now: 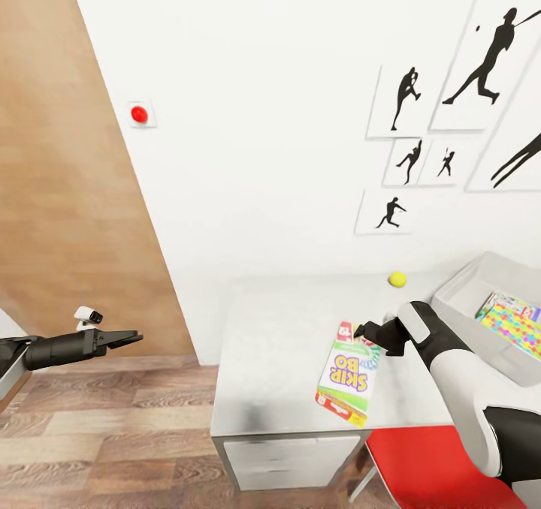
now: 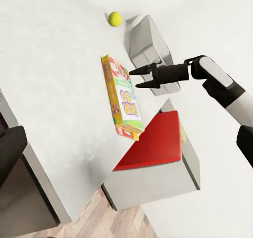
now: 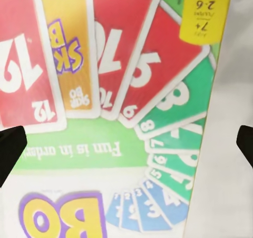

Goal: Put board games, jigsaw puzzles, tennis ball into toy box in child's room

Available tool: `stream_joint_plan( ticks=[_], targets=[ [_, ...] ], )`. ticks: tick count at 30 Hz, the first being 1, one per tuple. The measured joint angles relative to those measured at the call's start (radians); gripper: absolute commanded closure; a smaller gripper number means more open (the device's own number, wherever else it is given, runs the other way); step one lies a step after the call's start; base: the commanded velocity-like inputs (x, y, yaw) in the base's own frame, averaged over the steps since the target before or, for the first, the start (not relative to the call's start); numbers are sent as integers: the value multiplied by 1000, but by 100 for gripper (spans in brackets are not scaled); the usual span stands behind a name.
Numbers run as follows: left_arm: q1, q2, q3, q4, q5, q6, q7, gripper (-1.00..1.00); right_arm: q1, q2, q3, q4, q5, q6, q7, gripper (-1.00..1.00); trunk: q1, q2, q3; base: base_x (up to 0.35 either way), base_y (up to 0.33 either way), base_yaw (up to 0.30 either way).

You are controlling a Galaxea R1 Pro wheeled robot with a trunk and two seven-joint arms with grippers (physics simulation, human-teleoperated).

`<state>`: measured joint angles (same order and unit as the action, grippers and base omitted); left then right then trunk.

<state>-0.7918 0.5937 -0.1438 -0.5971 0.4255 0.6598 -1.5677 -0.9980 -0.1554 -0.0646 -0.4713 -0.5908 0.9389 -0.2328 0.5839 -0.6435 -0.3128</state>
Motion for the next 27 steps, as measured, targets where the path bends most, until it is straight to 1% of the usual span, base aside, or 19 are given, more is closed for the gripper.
stream_joint_plan(
  ticks=[16, 27],
  targets=[
    [0, 0, 0, 0, 1, 0, 0, -100, 0, -1, 0, 0, -2, 1, 5, -100, 0, 0, -26, 0, 0, 0],
    [0, 0, 0, 0, 1, 0, 0, -100, 0, -1, -2, 0, -3, 1, 33, -100, 0, 0, -45, 0, 1, 0]
  ],
)
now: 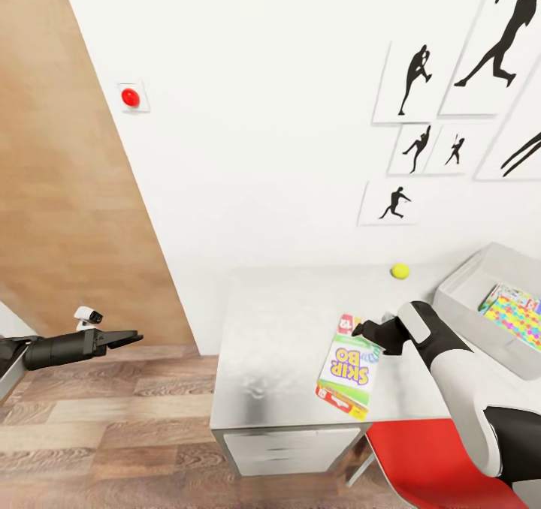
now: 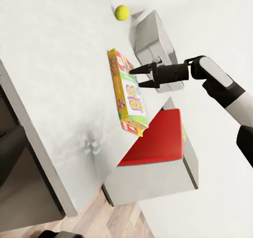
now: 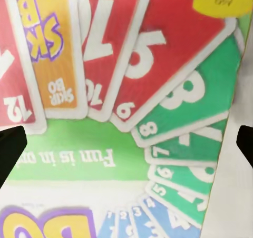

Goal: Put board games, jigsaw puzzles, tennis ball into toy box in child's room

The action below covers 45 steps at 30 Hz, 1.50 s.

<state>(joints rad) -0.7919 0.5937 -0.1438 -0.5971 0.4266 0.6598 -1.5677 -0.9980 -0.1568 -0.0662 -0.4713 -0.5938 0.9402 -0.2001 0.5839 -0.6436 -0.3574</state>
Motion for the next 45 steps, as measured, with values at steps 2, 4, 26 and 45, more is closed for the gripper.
stream_joint_plan(
  ticks=[2, 4, 26, 45],
  targets=[
    [0, 0, 0, 0, 0, 0, 0, -100, 0, 0, 1, 0, 0, 0, 4, -100, 0, 0, -3, 0, 53, 0],
    [0, 0, 0, 0, 0, 0, 0, -100, 0, 0, 1, 0, 1, 0, 7, -100, 0, 0, -6, 0, 145, 0],
    [0, 0, 0, 0, -1, 0, 0, -100, 0, 1, 2, 0, -4, 4, 110, -100, 0, 0, -9, 0, 158, 0],
    [0, 0, 0, 0, -3, 0, 0, -100, 0, 3, 4, 0, -3, 5, 122, -100, 0, 0, -9, 0, 123, 0]
  ],
)
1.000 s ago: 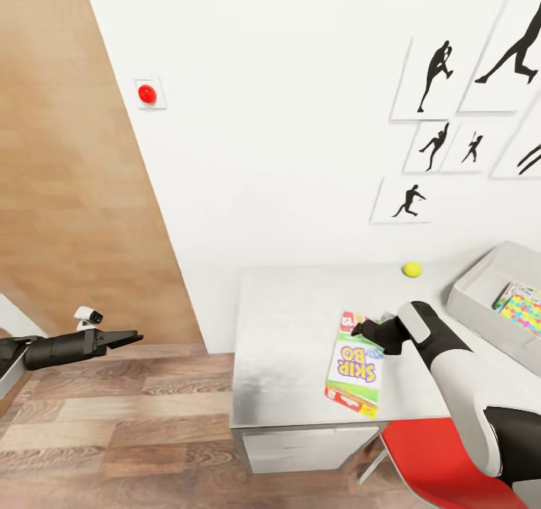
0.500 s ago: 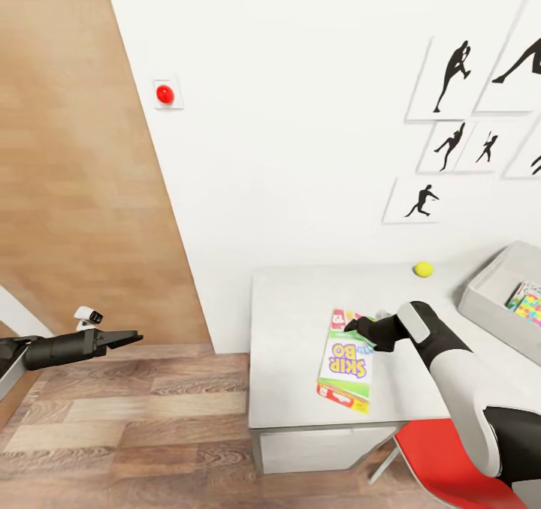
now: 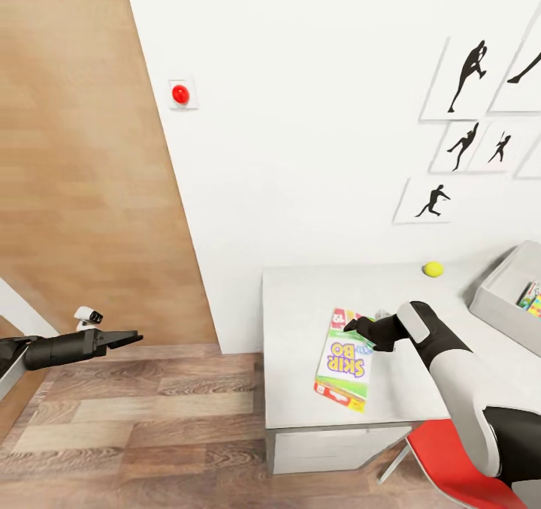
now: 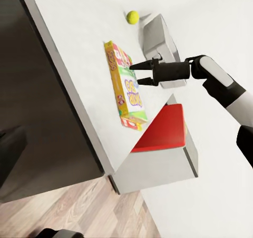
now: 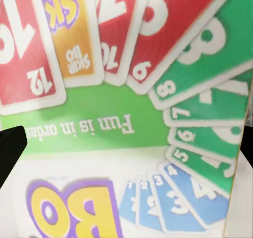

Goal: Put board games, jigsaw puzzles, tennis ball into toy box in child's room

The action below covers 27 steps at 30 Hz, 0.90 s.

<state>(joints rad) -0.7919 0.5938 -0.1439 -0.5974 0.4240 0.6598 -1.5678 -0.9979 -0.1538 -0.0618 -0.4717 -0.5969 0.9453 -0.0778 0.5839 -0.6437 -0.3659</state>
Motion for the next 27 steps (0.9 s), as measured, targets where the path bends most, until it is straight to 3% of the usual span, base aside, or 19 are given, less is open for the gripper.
stream_joint_plan(
  ticks=[27],
  targets=[
    [0, 0, 0, 0, 0, 0, 0, -100, 0, 3, 12, -1, 0, 0, 0, -100, 0, 0, 0, 6, 142, 0]
  ],
)
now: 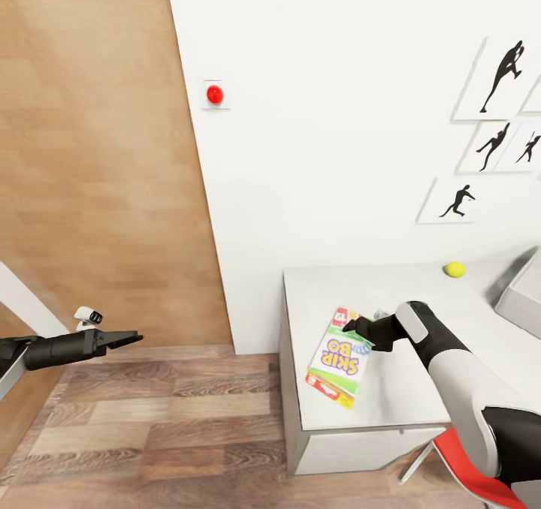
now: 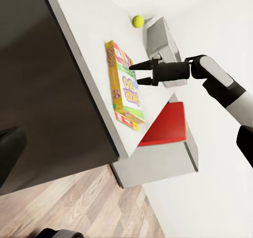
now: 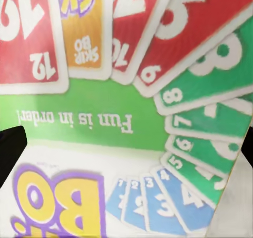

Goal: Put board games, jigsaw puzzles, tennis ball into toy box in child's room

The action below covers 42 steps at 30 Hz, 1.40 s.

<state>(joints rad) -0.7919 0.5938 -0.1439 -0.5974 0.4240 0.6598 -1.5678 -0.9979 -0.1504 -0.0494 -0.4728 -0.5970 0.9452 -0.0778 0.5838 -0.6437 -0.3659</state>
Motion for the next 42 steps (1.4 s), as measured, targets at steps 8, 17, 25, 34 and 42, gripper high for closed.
stream_joint_plan(
  ticks=[8, 17, 25, 34, 42],
  targets=[
    [0, 0, 0, 0, 0, 0, 0, -100, 0, 5, 1, -1, -1, 0, 0, -100, 0, 0, 0, 11, 132, 0],
    [0, 0, 0, 0, 0, 0, 0, -100, 0, 6, 0, -2, 1, 0, 0, -100, 0, 0, 0, 0, 134, 0],
    [0, 0, 0, 0, 0, 0, 0, -100, 0, 4, 0, -2, 1, -1, 0, -100, 0, 0, 0, 0, 119, 0],
    [0, 0, 0, 0, 0, 0, 0, -100, 0, -2, -1, -4, 1, -3, 0, -100, 0, 0, 2, 0, 10, 0],
    [0, 0, 0, 0, 0, 0, 0, -100, 2, -4, -3, -9, 1, 1, 0, -100, 0, 0, 14, 0, 0, 0]
  ],
)
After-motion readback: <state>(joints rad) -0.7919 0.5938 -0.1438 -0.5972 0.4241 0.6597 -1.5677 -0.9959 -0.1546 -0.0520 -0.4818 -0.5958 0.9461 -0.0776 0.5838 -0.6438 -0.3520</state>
